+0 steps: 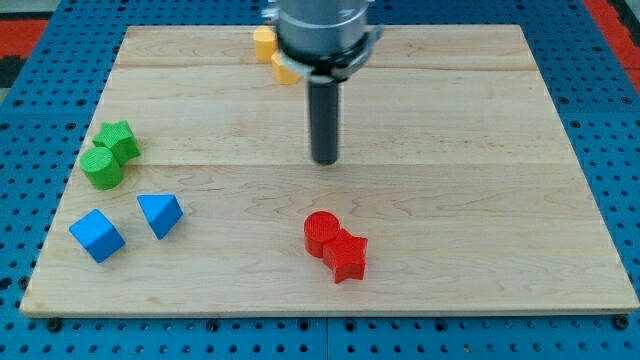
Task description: Slide the yellow blocks to the top left side of the board
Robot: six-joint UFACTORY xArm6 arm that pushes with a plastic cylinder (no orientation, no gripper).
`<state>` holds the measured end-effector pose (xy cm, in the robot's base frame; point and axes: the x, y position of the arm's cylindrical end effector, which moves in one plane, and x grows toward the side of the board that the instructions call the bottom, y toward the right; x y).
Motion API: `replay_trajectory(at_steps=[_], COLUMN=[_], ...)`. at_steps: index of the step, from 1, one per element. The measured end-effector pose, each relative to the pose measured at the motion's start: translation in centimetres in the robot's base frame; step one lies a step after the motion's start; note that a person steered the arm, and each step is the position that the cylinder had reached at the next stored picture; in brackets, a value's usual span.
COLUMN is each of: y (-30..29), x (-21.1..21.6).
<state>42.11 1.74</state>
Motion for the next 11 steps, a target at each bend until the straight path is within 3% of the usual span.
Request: replay_trajectory(at_steps=[1,2,4,5,6,8,9,10,11], y=[2.1,-1.0,-0.9,-2.2,-7.7,-15.7,-16.9,-21.2,-20.8], x=[-1.9,-5.2,-11.0,-14.1,-15.6,-15.1,-11.9,-13.1,-15.5])
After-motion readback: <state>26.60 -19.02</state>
